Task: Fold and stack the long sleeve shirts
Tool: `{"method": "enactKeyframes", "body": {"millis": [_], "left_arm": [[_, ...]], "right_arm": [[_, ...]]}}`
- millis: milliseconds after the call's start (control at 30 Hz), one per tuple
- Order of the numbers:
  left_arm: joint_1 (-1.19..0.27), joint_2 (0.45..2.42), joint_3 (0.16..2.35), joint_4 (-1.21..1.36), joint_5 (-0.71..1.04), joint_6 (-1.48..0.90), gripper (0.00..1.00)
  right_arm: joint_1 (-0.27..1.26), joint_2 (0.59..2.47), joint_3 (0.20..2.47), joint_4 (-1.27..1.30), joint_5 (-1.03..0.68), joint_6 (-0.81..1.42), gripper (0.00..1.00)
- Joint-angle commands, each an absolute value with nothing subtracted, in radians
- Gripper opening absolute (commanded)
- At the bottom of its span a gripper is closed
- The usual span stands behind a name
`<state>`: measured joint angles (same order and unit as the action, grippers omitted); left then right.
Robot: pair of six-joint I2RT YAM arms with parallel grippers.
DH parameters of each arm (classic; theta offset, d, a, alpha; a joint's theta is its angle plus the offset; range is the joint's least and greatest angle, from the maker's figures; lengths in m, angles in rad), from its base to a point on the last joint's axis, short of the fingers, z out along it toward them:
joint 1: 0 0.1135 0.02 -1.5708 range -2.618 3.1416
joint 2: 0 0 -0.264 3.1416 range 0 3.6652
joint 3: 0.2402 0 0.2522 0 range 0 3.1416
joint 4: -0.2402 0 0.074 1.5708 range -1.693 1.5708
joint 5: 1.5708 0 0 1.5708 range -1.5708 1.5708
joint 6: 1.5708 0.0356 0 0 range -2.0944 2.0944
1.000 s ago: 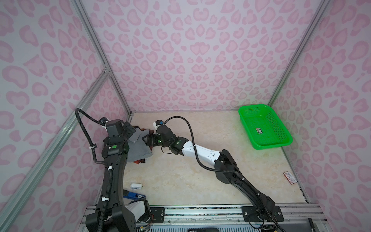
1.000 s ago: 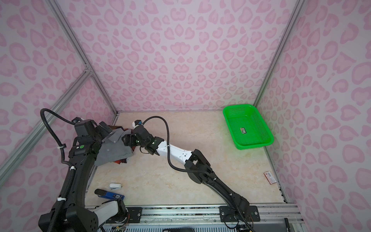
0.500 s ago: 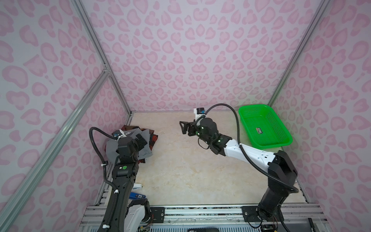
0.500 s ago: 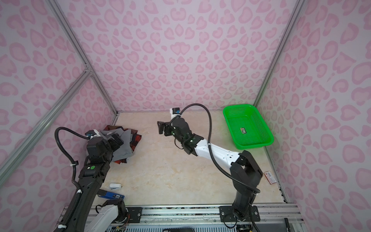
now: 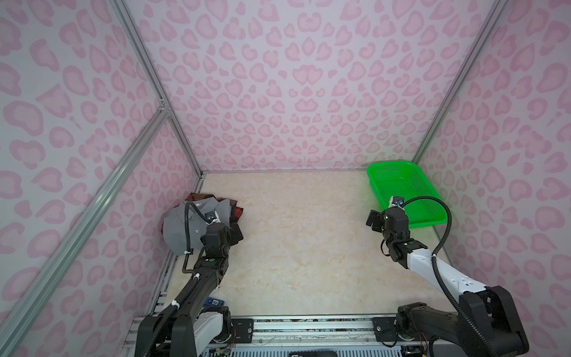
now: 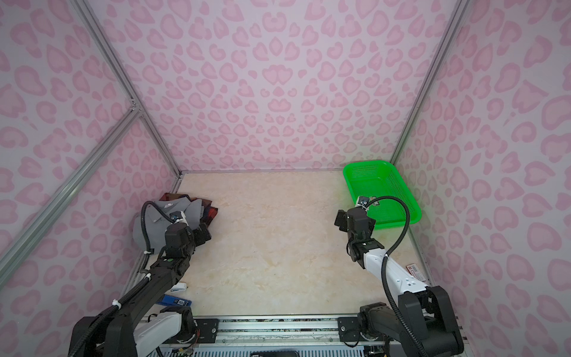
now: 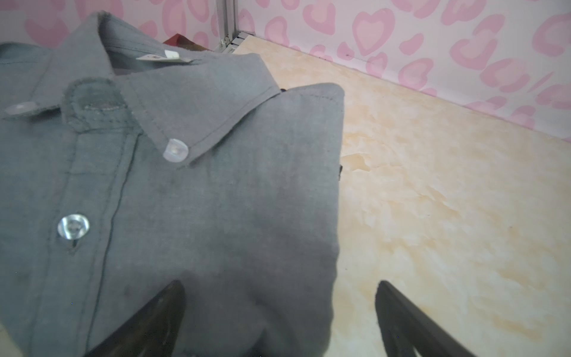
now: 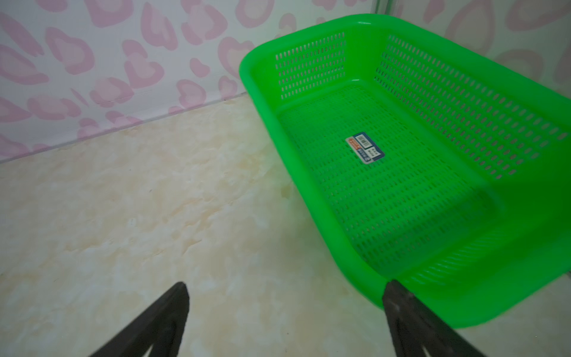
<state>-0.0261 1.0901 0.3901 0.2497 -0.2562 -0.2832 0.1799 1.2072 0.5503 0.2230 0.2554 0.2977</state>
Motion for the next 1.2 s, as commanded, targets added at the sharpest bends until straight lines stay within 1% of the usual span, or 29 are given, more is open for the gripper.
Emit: {"method": "enactKeyframes", "body": {"millis": [0,33,100,133,167,200,233,300,367,400,433,467,500,533,567,600,633,667,733,867,933,1167], "left_arm": [[-0.028,1.161,0.359,0.527,-0.316,-0.202,0.98],[-0.035,1.195,0.35,0.581,-0.34,-0.193,0.97],[-0.039,1.244,0.312,0.726,-0.35,-0.168,0.98],[-0.041,1.254,0.299,0.78,-0.362,-0.157,0.98],[-0.042,1.274,0.292,0.838,-0.362,-0.144,0.98],[-0.04,1.296,0.312,0.831,-0.349,-0.123,0.98],[-0.041,1.323,0.316,0.866,-0.331,-0.094,0.98],[-0.037,1.385,0.277,1.002,-0.322,-0.082,0.98],[-0.031,1.441,0.254,1.092,-0.303,-0.083,0.98],[-0.032,1.467,0.262,1.101,-0.285,-0.072,0.98],[-0.031,1.479,0.283,1.084,-0.303,-0.082,0.98],[-0.021,1.472,0.307,1.022,-0.308,-0.095,0.98],[-0.015,1.476,0.306,1.035,-0.292,-0.095,0.98],[-0.015,1.481,0.309,1.03,-0.295,-0.098,0.98],[-0.015,1.476,0.31,1.019,-0.292,-0.098,0.98],[-0.015,1.479,0.309,1.031,-0.294,-0.097,0.98],[-0.015,1.473,0.306,1.026,-0.292,-0.098,0.98],[-0.015,1.472,0.303,1.031,-0.293,-0.097,0.98],[-0.016,1.472,0.304,1.029,-0.293,-0.095,0.98],[-0.016,1.473,0.303,1.031,-0.295,-0.097,0.98],[-0.016,1.473,0.303,1.03,-0.295,-0.096,0.98],[-0.016,1.474,0.305,1.029,-0.293,-0.095,0.98]], "right_arm": [[0.15,1.247,0.478,0.452,0.354,0.136,0.98],[0.127,1.276,0.45,0.523,0.38,0.15,0.98],[0.054,1.316,0.41,0.591,0.309,0.188,0.98],[0.014,1.328,0.38,0.647,0.232,0.148,0.98],[-0.011,1.345,0.348,0.722,0.196,0.132,0.98],[-0.035,1.366,0.314,0.834,0.188,0.153,0.99],[-0.047,1.377,0.3,0.894,0.162,0.131,1.0],[-0.069,1.415,0.289,0.965,0.115,0.127,1.0],[-0.074,1.465,0.283,1.028,0.097,0.126,1.0],[-0.057,1.454,0.312,0.946,0.086,0.103,1.0],[-0.039,1.472,0.333,0.922,0.048,0.068,1.0],[-0.024,1.519,0.319,1.003,0.039,0.043,1.0],[0.001,1.586,0.291,1.155,0.07,0.019,1.0],[0.014,1.575,0.297,1.095,0.094,0.01,1.0],[0.018,1.53,0.336,0.949,0.112,0.017,1.0],[0.02,1.543,0.344,0.975,0.127,0.016,1.0],[0.021,1.572,0.315,1.086,0.133,0.013,1.0],[0.025,1.571,0.306,1.088,0.185,0.028,1.0],[0.025,1.539,0.323,1.003,0.218,0.047,1.0],[0.033,1.574,0.293,1.122,0.238,0.035,1.0],[0.038,1.56,0.306,1.075,0.232,0.028,1.0],[0.045,1.569,0.298,1.102,0.244,0.023,1.0]]}}
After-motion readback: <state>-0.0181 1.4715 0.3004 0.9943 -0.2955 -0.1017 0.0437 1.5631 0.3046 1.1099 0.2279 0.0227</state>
